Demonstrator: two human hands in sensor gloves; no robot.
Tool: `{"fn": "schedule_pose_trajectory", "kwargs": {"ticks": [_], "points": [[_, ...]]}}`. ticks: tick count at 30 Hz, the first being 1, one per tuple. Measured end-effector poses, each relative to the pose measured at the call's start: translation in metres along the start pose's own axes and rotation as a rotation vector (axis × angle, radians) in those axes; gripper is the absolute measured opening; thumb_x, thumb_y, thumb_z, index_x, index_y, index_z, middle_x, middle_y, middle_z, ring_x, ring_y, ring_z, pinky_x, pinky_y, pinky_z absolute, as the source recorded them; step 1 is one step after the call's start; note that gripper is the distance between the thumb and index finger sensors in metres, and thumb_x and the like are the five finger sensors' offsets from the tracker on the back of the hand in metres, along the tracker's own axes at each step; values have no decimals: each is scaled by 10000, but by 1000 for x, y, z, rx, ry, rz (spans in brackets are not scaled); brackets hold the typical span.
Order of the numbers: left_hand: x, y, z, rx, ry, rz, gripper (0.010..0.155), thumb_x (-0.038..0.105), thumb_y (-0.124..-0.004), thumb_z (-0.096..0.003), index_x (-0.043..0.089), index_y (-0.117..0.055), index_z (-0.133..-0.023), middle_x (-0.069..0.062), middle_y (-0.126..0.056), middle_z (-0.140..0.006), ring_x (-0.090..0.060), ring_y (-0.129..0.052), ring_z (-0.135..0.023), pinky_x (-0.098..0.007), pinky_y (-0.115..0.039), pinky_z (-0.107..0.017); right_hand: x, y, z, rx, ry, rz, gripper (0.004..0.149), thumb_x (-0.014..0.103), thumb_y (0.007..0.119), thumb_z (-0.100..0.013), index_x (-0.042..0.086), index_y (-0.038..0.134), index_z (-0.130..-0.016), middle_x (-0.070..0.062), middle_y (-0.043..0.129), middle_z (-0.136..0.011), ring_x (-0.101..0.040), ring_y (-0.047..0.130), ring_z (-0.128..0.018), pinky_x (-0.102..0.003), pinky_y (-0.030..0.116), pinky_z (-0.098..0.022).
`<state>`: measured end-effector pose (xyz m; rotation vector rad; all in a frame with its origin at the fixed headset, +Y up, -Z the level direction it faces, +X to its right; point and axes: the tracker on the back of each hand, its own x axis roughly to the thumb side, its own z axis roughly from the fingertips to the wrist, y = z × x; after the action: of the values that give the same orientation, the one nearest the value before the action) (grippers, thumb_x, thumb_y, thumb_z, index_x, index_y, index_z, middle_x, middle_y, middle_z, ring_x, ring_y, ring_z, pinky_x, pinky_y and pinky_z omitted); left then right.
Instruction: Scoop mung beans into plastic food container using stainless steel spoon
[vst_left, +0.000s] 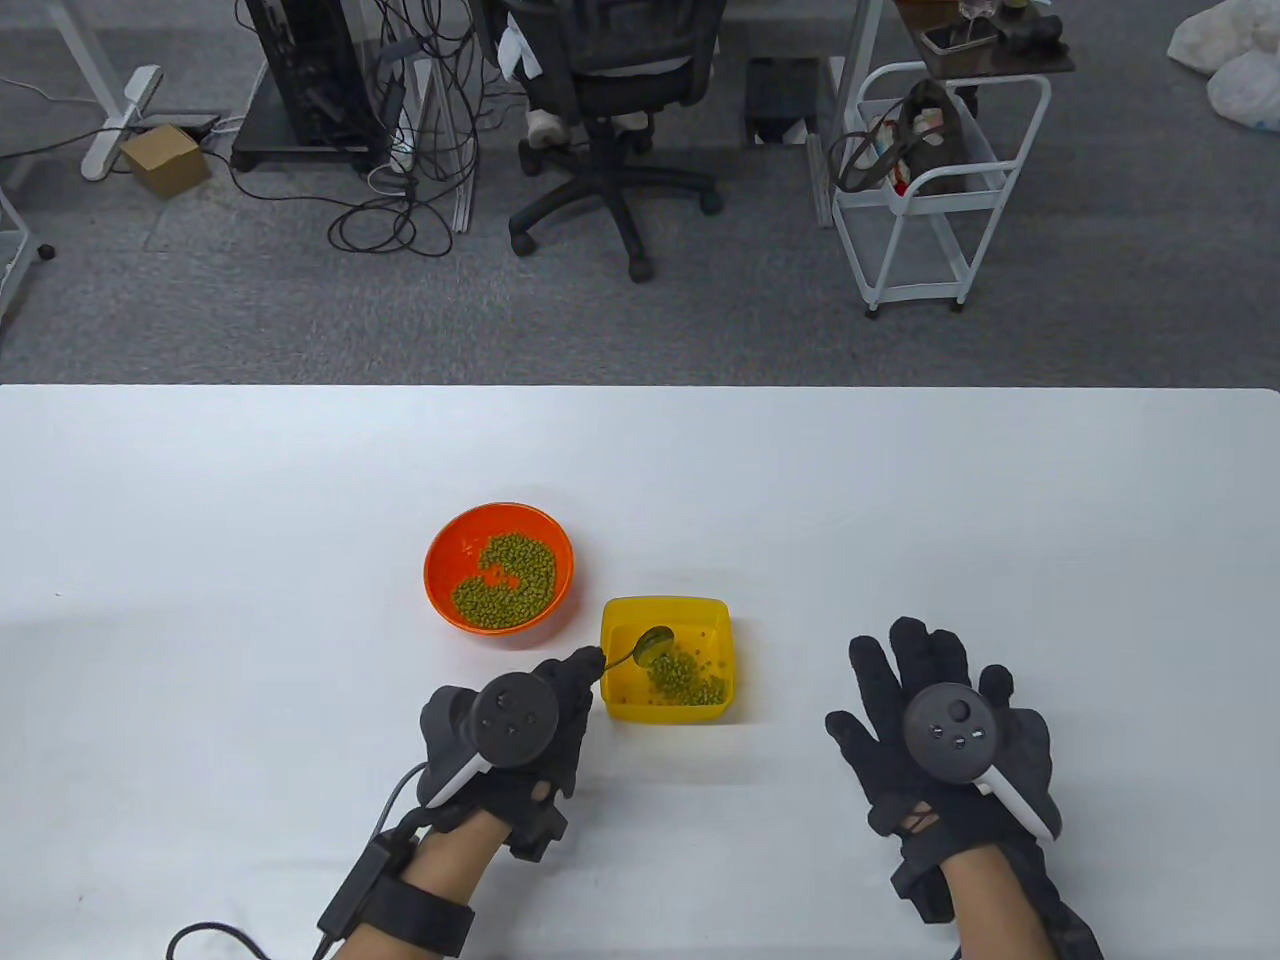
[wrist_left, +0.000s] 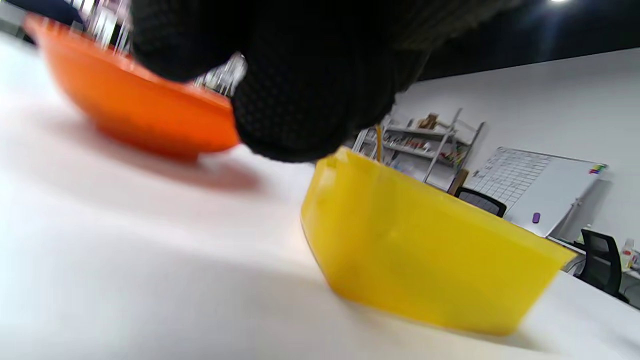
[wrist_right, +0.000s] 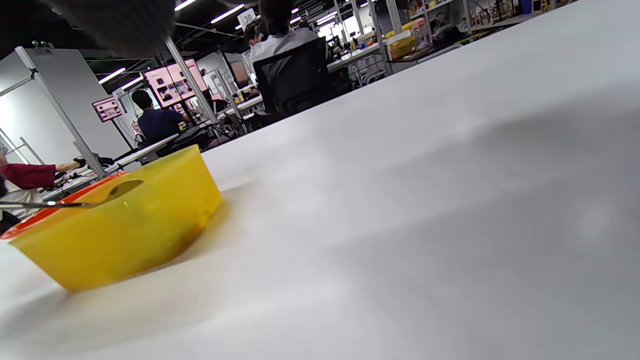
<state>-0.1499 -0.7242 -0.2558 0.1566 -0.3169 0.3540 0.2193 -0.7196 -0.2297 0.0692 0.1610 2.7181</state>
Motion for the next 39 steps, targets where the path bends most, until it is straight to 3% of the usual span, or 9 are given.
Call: {"fn": "schedule_pose_trajectory", "kwargs": {"ticks": [3, 7, 10, 13, 17, 32, 37, 39], "points": [[1, 12, 3, 150, -83, -162, 442, 343, -697, -477, 290, -701, -916, 89, -909, -758, -76, -1034, -496, -346, -867, -472, -1, 0, 0, -3, 0, -2, 732, 611, 639, -524, 367, 257, -1100, 44, -34, -1134, -332, -46, -1051, -637, -111, -626], [-22, 28, 4, 247, -14, -143, 470, 317, -669, -479, 258, -652, -945, 53, -875, -788, -91, -1020, -524, -360, -856, -470, -1, -1, 0, -6, -1, -1, 732, 611, 639, -524, 368, 257, -1100, 45, -36, -1132, -332, -46, -1051, -637, -110, -626], [-47, 36, 5, 284, 48, -239, 481, 301, -659, -475, 233, -637, -951, 24, -865, -790, -112, -1014, -527, -377, -848, -463, -1, -1, 0, -6, -4, 1, 730, 612, 638, -525, 368, 258, -1100, 43, -38, -1132, -332, -47, -1051, -637, -110, -626], [-70, 37, 8, 262, 94, -392, 481, 299, -656, -474, 230, -642, -950, 19, -866, -789, -114, -1014, -522, -382, -848, -458, -1, -1, 0, -7, -4, -3, 732, 611, 639, -525, 368, 257, -1100, 44, -37, -1132, -331, -49, -1051, -637, -110, -626], [-84, 35, 7, 225, 169, -394, 482, 286, -658, -471, 220, -650, -949, 1, -864, -792, -138, -1009, -526, -400, -838, -461, -1, -1, 0, -4, -3, -2, 732, 611, 639, -525, 368, 256, -1100, 43, -38, -1132, -330, -48, -1051, -637, -111, -626], [-85, 21, 1, 139, 209, -526, 475, 292, -664, -460, 221, -689, -929, 0, -891, -772, -126, -1034, -494, -373, -864, -440, -1, -2, 0, -5, -8, 1, 735, 612, 638, -525, 367, 253, -1100, 44, -43, -1130, -329, -49, -1050, -637, -111, -626], [-85, 30, 2, 177, 283, -376, 434, 361, -663, -460, 220, -752, -860, 55, -931, -587, -67, -990, -257, -358, -874, -309, 0, -3, 1, -15, -10, -7, 731, 612, 637, -526, 368, 257, -1101, 43, -47, -1128, -330, -49, -1049, -638, -107, -626], [-92, 31, 3, 169, 372, -211, 431, 382, -662, -456, 222, -767, -843, 80, -948, -536, -39, -987, -203, -335, -888, -267, -1, -4, 1, -15, -10, -10, 731, 613, 636, -526, 368, 258, -1102, 44, -49, -1127, -329, -50, -1049, -638, -108, -626]]}}
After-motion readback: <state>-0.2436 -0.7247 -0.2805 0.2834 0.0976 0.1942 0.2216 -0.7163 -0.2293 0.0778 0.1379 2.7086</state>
